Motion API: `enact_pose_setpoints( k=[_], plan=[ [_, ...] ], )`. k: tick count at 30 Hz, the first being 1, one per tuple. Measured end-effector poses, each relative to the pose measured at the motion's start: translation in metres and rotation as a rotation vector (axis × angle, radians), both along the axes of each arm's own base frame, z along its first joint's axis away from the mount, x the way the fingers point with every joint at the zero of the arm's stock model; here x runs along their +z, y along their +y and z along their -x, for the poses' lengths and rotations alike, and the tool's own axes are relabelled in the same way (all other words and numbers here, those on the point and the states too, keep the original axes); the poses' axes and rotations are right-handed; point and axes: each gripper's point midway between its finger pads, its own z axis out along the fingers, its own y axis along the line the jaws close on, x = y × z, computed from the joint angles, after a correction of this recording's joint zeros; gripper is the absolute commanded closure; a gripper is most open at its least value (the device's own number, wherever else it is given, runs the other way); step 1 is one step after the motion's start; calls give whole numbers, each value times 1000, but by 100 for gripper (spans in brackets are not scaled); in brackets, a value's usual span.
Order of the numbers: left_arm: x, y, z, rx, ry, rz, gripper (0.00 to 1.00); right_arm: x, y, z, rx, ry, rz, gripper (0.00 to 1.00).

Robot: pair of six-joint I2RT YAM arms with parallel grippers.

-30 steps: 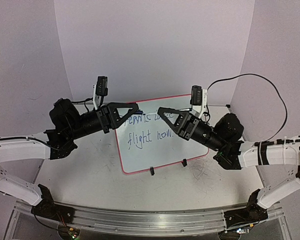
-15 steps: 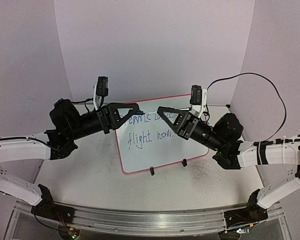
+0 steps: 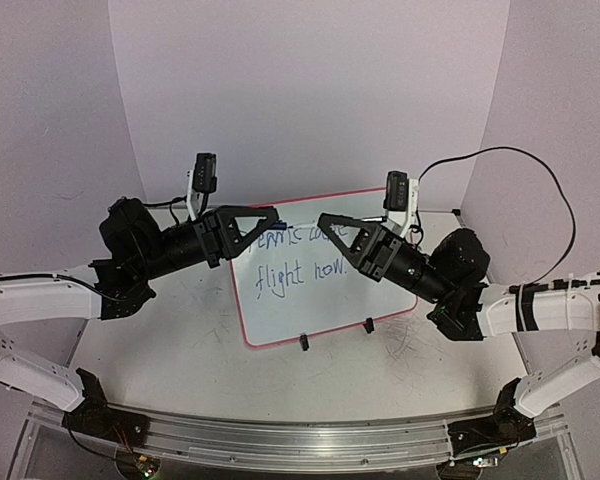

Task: Write a sentence on the whiteboard
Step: Insert the whiteboard marker without the cap into the center of the board.

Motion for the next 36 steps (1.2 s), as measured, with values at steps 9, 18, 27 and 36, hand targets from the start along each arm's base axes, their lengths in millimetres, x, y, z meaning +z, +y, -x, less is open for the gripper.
enact_pose_setpoints(
  k=[9,18,27,36],
  plan=[
    [-3,-3,1,-9,4,-7,100,-1,4,1,12,-1,2,100],
    [-5,-5,2,-10,6,-12,100,-6,13,-2,35,23,0,100],
    [4,-11,-7,103,-95,19,100,3,31,-11,88,119,-102,100],
    [31,-14,-18,258,-288,72,100,25,29,-24,122,215,-212,100]
  ],
)
